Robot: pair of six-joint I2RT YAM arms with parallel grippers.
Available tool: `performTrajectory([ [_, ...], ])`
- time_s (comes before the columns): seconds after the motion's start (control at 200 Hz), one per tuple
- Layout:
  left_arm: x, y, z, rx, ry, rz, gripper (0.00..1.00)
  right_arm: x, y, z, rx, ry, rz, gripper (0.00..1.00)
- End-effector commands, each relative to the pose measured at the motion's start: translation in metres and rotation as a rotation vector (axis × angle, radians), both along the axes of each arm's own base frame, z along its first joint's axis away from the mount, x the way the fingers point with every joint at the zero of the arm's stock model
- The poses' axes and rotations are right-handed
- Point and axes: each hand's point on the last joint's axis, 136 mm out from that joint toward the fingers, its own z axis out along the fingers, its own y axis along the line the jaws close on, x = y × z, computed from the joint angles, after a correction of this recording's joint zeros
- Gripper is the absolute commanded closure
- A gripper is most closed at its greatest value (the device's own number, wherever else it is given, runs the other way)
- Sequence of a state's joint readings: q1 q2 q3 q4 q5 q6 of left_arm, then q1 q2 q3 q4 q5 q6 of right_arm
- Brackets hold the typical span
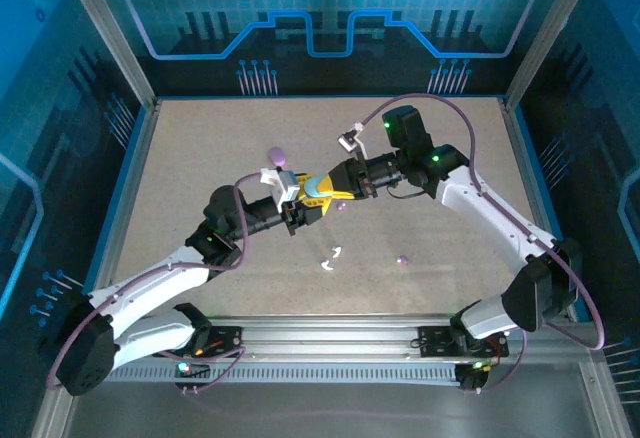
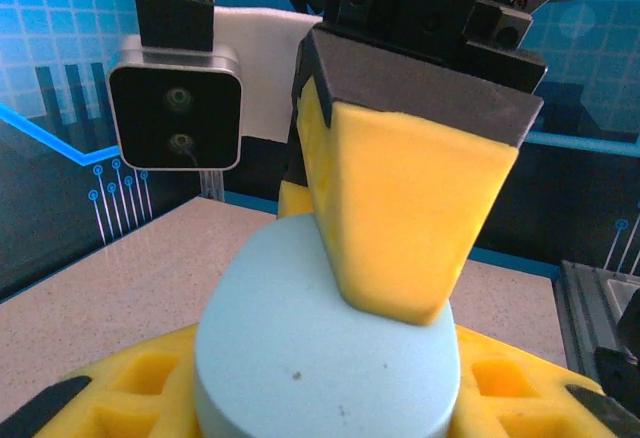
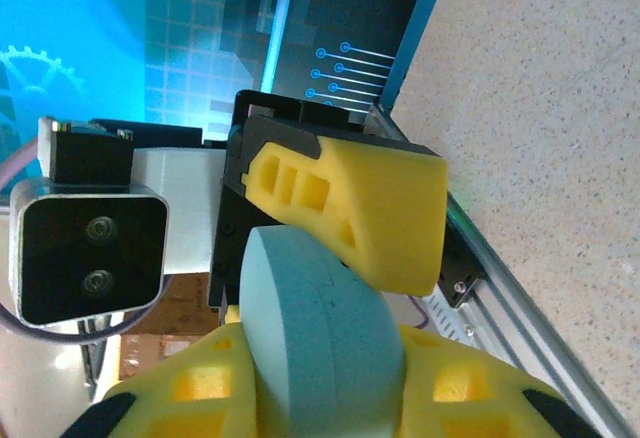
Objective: Insert the wireless bluetooth earbuds into the charging case
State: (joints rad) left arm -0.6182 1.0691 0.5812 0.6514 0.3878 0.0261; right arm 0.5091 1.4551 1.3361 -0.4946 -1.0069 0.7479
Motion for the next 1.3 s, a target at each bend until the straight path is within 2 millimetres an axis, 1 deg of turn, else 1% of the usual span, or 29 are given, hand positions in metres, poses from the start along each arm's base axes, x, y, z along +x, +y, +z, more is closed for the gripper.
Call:
performTrajectory([
  [0.0, -0.002, -0.001, 0.015, -0.007, -0.033, -0.004, 0.63, 0.008, -0.004, -0.007, -0.006, -0.003, -0.039, 0.83],
  [0.065, 0.000, -0.001, 0.010, 0.009, -0.026, 0.007, 0.56, 0.013, -0.007, -0.007, -0.001, -0.004, -0.066, 0.85],
  [0.125, 0.002, 0.000, 0.007, 0.017, -0.017, 0.022, 0.52, 0.017, -0.009, -0.007, 0.001, -0.009, -0.091, 0.87],
  [0.17, 0.003, 0.001, 0.004, 0.030, -0.010, 0.029, 0.44, 0.021, -0.012, -0.008, -0.001, -0.015, -0.116, 0.88],
  [0.205, 0.004, 0.001, 0.001, 0.039, -0.007, 0.034, 0.39, 0.025, -0.015, -0.008, -0.005, -0.019, -0.139, 0.88],
  [0.275, 0.006, 0.004, -0.002, 0.053, 0.004, 0.054, 0.32, 0.036, -0.023, -0.010, -0.005, -0.035, -0.189, 0.87],
  [0.31, 0.006, 0.006, -0.004, 0.057, 0.010, 0.064, 0.26, 0.042, -0.027, -0.011, 0.000, -0.051, -0.216, 0.87],
  [0.355, 0.006, 0.008, -0.005, 0.055, 0.012, 0.078, 0.22, 0.053, -0.035, -0.014, 0.000, -0.068, -0.261, 0.87],
  [0.395, 0.007, 0.012, -0.004, 0.050, 0.015, 0.097, 0.21, 0.066, -0.045, -0.023, -0.015, -0.066, -0.318, 0.87],
  [0.45, 0.007, 0.016, -0.003, 0.046, 0.017, 0.120, 0.18, 0.084, -0.060, -0.040, -0.059, -0.059, -0.406, 0.86],
  [0.51, 0.008, 0.023, -0.003, 0.043, 0.033, 0.157, 0.15, 0.103, -0.077, -0.068, -0.134, -0.033, -0.501, 0.86],
  [0.575, 0.010, 0.031, -0.002, 0.041, 0.067, 0.202, 0.11, 0.119, -0.091, -0.099, -0.210, 0.017, -0.565, 0.85],
  [0.695, 0.020, 0.047, -0.005, 0.039, 0.206, 0.312, 0.03, 0.140, -0.098, -0.146, -0.338, 0.071, -0.567, 0.85],
  [0.725, 0.023, 0.052, -0.008, 0.048, 0.254, 0.349, 0.01, 0.146, -0.098, -0.155, -0.361, 0.077, -0.563, 0.85],
  [0.8, 0.031, 0.064, -0.017, 0.076, 0.360, 0.433, 0.01, 0.162, -0.097, -0.177, -0.402, 0.105, -0.558, 0.85],
  [0.915, 0.037, 0.076, -0.025, 0.108, 0.469, 0.487, 0.01, 0.186, -0.093, -0.198, -0.443, 0.131, -0.556, 0.84],
  [1.036, 0.042, 0.084, -0.029, 0.089, 0.527, 0.506, 0.01, 0.206, -0.094, -0.218, -0.491, 0.148, -0.558, 0.84],
  [1.166, 0.043, 0.091, -0.031, 0.061, 0.553, 0.494, 0.01, 0.217, -0.092, -0.241, -0.538, 0.206, -0.535, 0.83],
  [1.291, 0.043, 0.099, -0.031, 0.055, 0.553, 0.510, 0.01, 0.226, -0.089, -0.251, -0.548, 0.213, -0.513, 0.82],
])
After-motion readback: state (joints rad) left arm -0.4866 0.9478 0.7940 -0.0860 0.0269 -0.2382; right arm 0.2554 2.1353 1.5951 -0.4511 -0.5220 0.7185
